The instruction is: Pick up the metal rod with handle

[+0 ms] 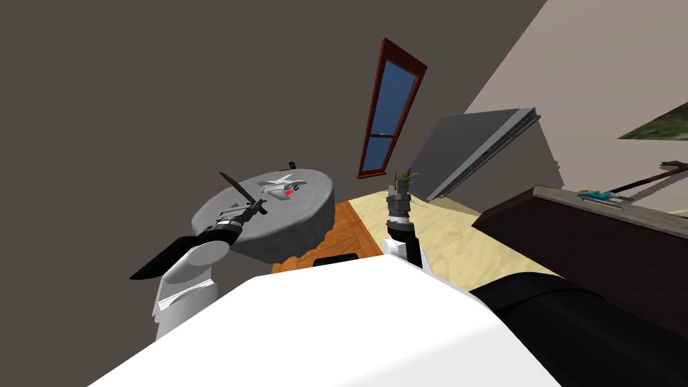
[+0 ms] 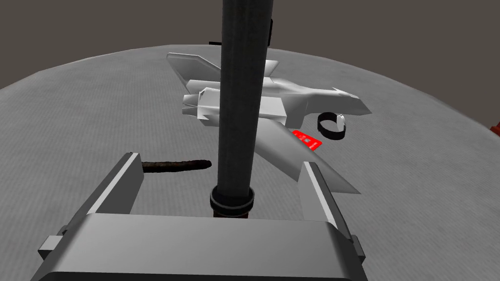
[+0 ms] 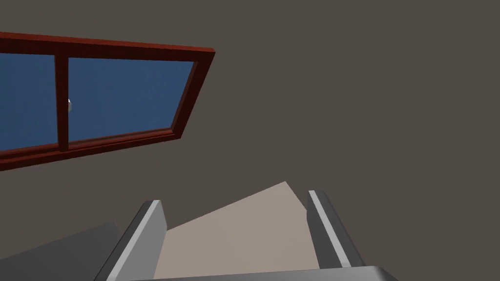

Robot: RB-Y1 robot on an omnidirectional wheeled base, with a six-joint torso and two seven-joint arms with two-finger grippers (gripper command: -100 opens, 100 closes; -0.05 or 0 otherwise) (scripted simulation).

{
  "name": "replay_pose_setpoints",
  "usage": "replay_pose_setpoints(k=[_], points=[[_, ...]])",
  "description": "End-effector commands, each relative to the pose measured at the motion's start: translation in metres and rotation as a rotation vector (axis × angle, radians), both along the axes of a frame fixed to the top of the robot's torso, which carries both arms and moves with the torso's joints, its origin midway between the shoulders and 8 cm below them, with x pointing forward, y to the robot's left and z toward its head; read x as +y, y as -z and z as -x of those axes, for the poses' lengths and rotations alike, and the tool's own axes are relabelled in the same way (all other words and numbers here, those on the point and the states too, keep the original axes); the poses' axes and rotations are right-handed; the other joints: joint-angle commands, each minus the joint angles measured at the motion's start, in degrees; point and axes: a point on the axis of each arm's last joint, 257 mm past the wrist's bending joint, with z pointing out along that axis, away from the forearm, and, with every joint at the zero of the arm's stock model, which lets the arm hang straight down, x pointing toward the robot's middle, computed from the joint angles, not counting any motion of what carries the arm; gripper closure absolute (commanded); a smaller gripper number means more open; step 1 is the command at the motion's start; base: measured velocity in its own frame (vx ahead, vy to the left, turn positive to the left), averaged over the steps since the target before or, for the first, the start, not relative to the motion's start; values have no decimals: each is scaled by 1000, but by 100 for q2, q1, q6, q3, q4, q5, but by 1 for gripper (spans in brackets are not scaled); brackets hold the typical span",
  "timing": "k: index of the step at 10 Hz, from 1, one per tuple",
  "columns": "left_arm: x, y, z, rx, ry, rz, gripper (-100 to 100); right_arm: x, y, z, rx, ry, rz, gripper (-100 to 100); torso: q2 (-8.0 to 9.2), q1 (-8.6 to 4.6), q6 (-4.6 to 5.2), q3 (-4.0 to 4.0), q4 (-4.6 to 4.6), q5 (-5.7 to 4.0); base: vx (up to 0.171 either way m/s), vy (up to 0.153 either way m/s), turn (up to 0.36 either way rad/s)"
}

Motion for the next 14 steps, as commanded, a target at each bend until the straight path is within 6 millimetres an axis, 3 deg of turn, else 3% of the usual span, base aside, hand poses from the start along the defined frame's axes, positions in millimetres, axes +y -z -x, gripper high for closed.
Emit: replay_pose_setpoints(k=[1, 6, 8, 11, 13, 14], points=[[20, -3, 13, -4, -53, -2, -100, 0, 0, 0, 0, 0, 0, 0, 0, 0, 0, 0, 0, 0, -46, -4, -344], [106, -3, 84, -1, -244, 0, -100, 0, 0, 0, 0, 0, 0, 0, 1, 0, -3, 2, 2, -1, -50, -15, -399], [123, -7, 99, -2, -285, -11, -100, 0, 0, 0, 0, 0, 0, 0, 2, 3, -4, 2, 2, 0, -32, -10, -194], [166, -13, 151, -2, -395, -23, -100, 0, 0, 0, 0, 0, 0, 0, -2, 1, -3, 0, 1, -1, -41, -24, -371], [180, -21, 166, -12, -434, -36, -100, 0, 0, 0, 0, 0, 0, 0, 2, 5, -5, 3, 2, 0, -34, -14, -211], [193, -24, 187, -10, -471, -41, -100, 0, 0, 0, 0, 0, 0, 0, -5, 9, -9, -1, 1, 1, -38, -32, -360]])
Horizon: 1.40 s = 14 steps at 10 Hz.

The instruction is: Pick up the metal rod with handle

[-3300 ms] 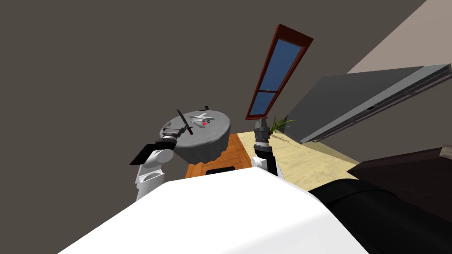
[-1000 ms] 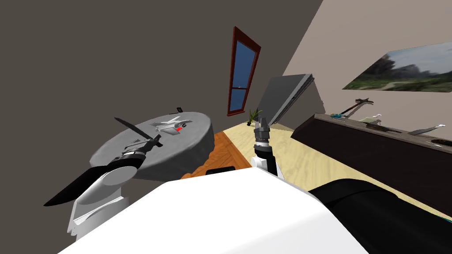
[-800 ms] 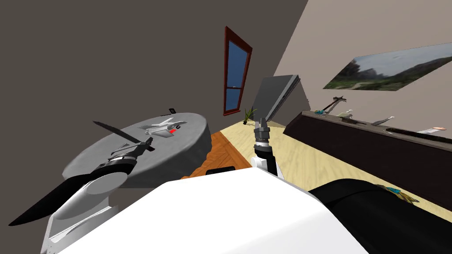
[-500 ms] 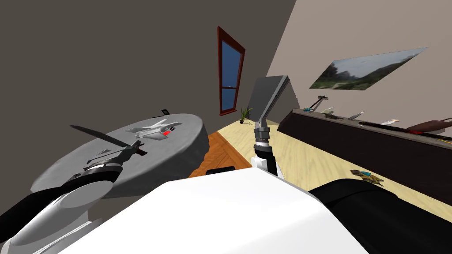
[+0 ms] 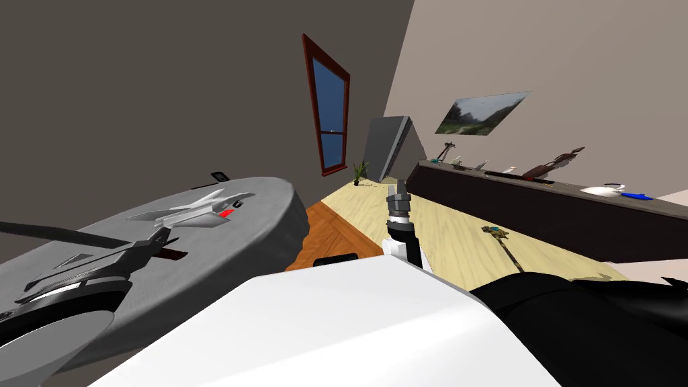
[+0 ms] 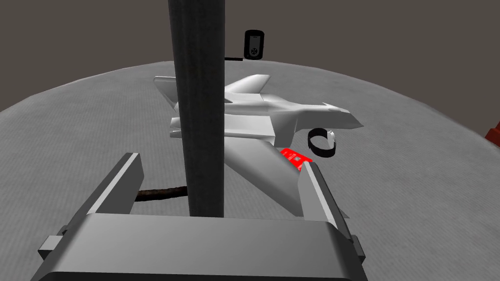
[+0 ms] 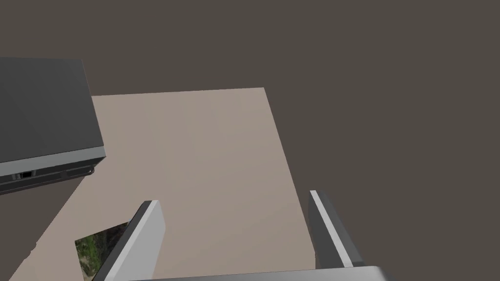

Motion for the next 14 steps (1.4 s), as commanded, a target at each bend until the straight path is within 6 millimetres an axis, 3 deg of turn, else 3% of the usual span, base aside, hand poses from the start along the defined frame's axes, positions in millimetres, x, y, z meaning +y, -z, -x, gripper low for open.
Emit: replay_pose_setpoints(k=[1, 3, 4, 8, 9, 10, 11, 12, 13, 14], points=[[18, -10, 21, -8, -49, -14, -100, 0, 0, 0, 0, 0, 0, 0, 0, 0, 0, 0, 0, 0, -35, -25, -309], [14, -7, 16, -8, -47, -13, -100, 0, 0, 0, 0, 0, 0, 0, -8, 8, -7, -4, -1, 2, -6, -5, -44], [15, -7, 17, -8, -48, -13, 100, 0, 0, 0, 0, 0, 0, 0, -13, 11, -7, -7, -2, 3, 0, 0, 0], [15, -7, 17, -10, -48, -13, 100, 0, 0, 0, 0, 0, 0, 0, -22, 10, -5, -14, -7, 4, 0, 1, 3], [15, -7, 17, -10, -48, -13, 0, 0, 0, 0, 0, 0, 0, 0, -22, 10, -5, -14, -7, 4, 0, 0, 0], [-4, -1, -11, -5, 14, 1, 100, 0, 0, 0, 0, 0, 0, 0, -23, 10, -5, -14, -7, 4, 35, 29, 357], [-5, 0, -12, -4, 17, 2, 100, 0, 0, 0, 0, 1, 0, 0, -31, 18, -16, -18, -9, 6, 49, 26, 359], [-24, 4, -39, -4, 69, 10, 100, 0, 0, 0, 0, 0, 0, 0, -28, 27, -27, -19, -13, 20, 60, 41, 388], [-32, 8, -46, 0, 90, 18, 100, 0, 0, 0, 0, 1, 0, 0, -32, 39, -25, -24, -19, 35, 48, 31, 350], [-52, 10, -71, -2, 140, 21, 100, 0, 0, 0, 0, 0, 0, 0, -30, 57, -34, -26, -25, 49, 51, 28, 406]])
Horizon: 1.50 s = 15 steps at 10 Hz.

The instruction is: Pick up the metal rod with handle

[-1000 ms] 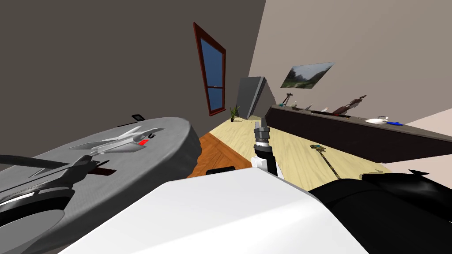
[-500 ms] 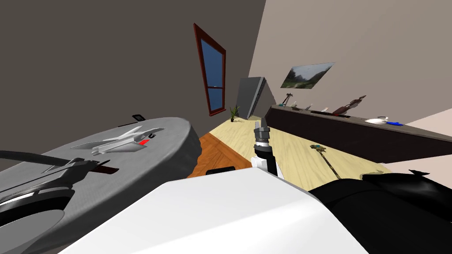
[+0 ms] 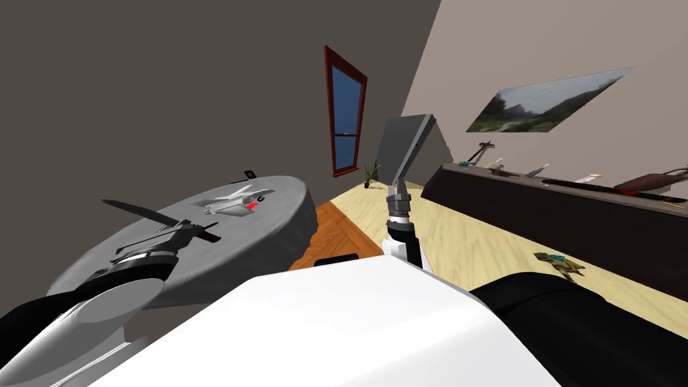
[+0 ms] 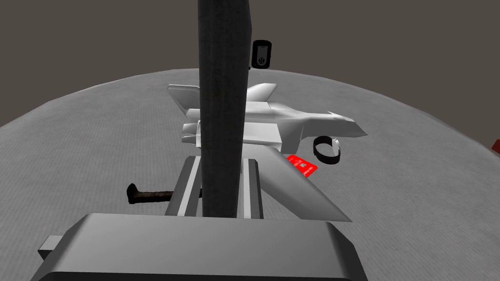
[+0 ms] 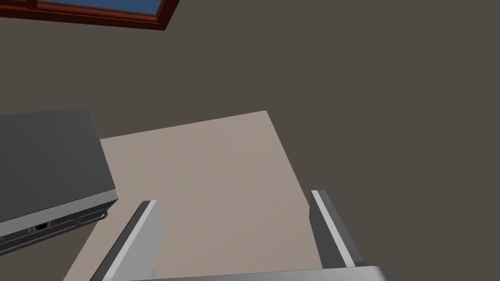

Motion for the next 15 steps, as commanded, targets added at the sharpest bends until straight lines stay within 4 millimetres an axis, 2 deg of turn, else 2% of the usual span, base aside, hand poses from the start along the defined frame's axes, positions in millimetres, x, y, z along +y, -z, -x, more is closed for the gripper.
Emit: replay_pose_setpoints(k=[1, 2, 4, 5, 6, 7, 8, 9, 10, 11, 12, 13, 14, 15], points=[[-21, 7, -18, 13, 52, 15, 100, 0, 0, 0, 0, 0, 0, 0, 0, 0, 0, 0, 0, 0, 42, 18, 376], [-36, 4, -37, 8, 88, 11, 100, 0, 0, 0, 0, 0, 0, 0, 4, 3, -2, 1, 0, 2, 47, 31, 410], [-53, 10, -49, 15, 129, 22, 100, 0, 0, 0, 0, 0, 0, 0, 8, 14, -11, 1, -6, 14, 34, 15, 268], [-72, 7, -68, 9, 171, 16, 100, 0, 0, 0, 0, 0, 0, 0, 13, 11, 8, -1, -14, 27, 32, 22, 351], [-84, 11, -76, 13, 199, 22, 100, 0, 0, 0, 0, 0, 0, 0, 2, 14, 2, -8, -17, 29, 41, 16, 330], [-106, 6, -95, 8, 246, 14, 100, 0, 0, 0, 0, 0, 0, 0, 0, 16, 3, -14, -27, 43, 54, 12, 384], [-122, 10, -104, 12, 280, 21, 100, 0, 0, 0, 0, 0, 0, 0, -7, 19, 1, -19, -31, 48, 44, 2, 366], [-124, 11, -105, 13, 284, 22, 100, 0, 0, 0, 0, 0, 0, 0, -9, 18, 7, -21, -31, 47, 20, -2, 100], [-148, 5, -123, 6, 335, 12, 100, 0, 0, 0, 0, 0, 0, 0, -7, 16, 21, -22, -35, 52, 34, 13, 365], [-159, 7, -127, 9, 357, 15, 100, 0, 0, 0, 0, 0, 0, 0, -14, 18, 10, -24, -34, 50, 45, 8, 328], [-183, 0, -143, 1, 405, 1, 100, 0, 0, 0, 0, 0, 0, 0, -19, 23, 15, -29, -39, 56, 51, 12, 416], [-198, 3, -148, 5, 436, 6, 100, 0, 0, 0, 0, 0, 0, 0, -29, 22, 16, -33, -37, 51, 53, 6, 342], [-201, 3, -149, 5, 442, 7, 100, 0, 0, 0, 0, 0, 0, 0, -26, 23, 14, -33, -40, 53, 28, -4, 76], [-227, -6, -163, -4, 492, -11, 100, 0, 0, 0, 0, 0, 0, 0, -18, 20, 24, -29, -39, 53, 44, 9, 329]])
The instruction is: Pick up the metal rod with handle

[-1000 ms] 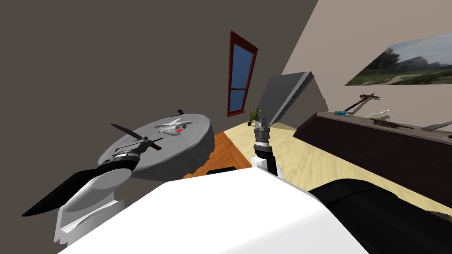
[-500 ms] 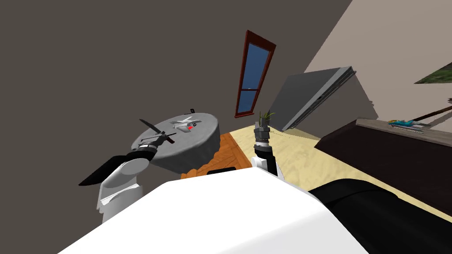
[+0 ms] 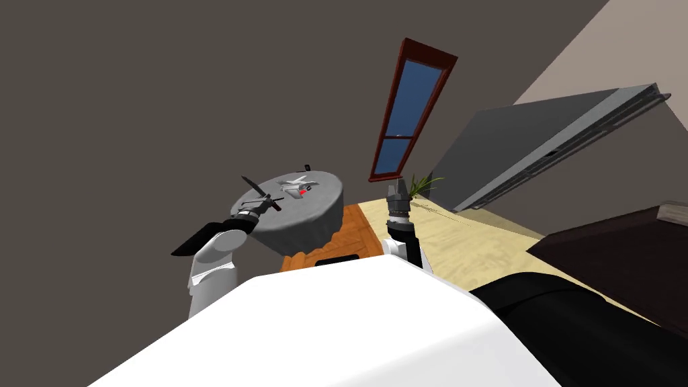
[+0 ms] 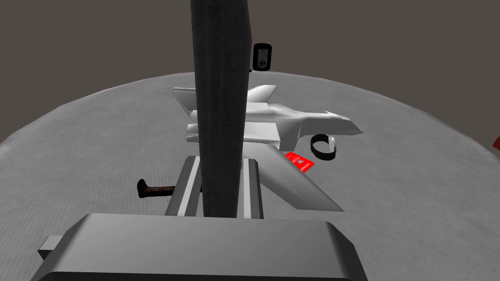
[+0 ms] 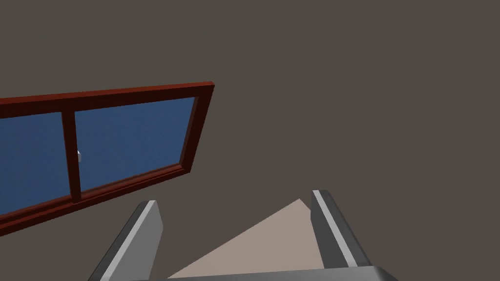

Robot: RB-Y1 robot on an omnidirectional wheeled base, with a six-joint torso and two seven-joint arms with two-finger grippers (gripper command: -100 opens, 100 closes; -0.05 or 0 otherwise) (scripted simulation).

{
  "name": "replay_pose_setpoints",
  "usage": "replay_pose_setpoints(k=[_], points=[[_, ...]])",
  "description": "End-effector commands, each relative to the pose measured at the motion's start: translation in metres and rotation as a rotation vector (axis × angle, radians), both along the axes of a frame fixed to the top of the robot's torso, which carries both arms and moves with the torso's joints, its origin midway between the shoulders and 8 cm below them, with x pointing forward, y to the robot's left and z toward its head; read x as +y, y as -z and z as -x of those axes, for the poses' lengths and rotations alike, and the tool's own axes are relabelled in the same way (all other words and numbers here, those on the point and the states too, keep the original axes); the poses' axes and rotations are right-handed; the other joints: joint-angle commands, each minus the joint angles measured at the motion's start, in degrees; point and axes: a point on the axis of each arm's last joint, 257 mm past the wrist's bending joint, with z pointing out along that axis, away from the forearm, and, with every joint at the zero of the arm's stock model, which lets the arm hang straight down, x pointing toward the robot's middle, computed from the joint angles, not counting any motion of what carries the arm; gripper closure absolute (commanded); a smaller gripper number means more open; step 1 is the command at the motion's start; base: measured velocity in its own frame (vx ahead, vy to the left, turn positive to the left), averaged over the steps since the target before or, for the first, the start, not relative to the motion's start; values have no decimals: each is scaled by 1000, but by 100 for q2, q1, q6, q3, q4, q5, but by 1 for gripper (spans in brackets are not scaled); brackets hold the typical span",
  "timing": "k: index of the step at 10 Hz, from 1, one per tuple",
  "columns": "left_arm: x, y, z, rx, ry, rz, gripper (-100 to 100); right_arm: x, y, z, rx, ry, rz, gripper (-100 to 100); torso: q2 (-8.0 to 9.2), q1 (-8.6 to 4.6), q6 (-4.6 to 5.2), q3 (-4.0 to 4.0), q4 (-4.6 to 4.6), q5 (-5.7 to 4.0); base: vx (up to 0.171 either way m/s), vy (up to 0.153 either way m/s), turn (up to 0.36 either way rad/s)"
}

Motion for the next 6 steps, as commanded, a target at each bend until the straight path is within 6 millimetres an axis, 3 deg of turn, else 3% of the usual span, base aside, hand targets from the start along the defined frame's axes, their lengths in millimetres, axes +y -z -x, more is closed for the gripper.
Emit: replay_pose_setpoints(k=[1, 3, 4, 5, 6], points=[[-29, -1, -11, -2, 53, -7, 100, 0, 0, 0, 0, 0, 0, 0, 0, 0, 0, 0, 0, 0, 45, -3, 363], [-62, -10, -24, -15, 117, -23, 100, 0, 0, 0, 0, 0, 0, 0, -3, -3, 1, -1, 1, -4, 52, -6, 392], [-71, -9, -26, -13, 134, -22, 100, 0, 0, 0, 0, 0, 0, 0, -1, -5, 1, -2, -3, -2, 22, -9, 86], [-64, -11, -23, -14, 120, -22, 100, 0, 0, 0, 0, 0, 0, 0, 5, -8, 14, 1, -2, -4, 6, -2, -19], [-66, -11, -23, -14, 123, -22, 0, 0, 0, 0, 0, 0, 0, 0, 12, -4, 9, 5, 0, -3, 0, 0, 0]])
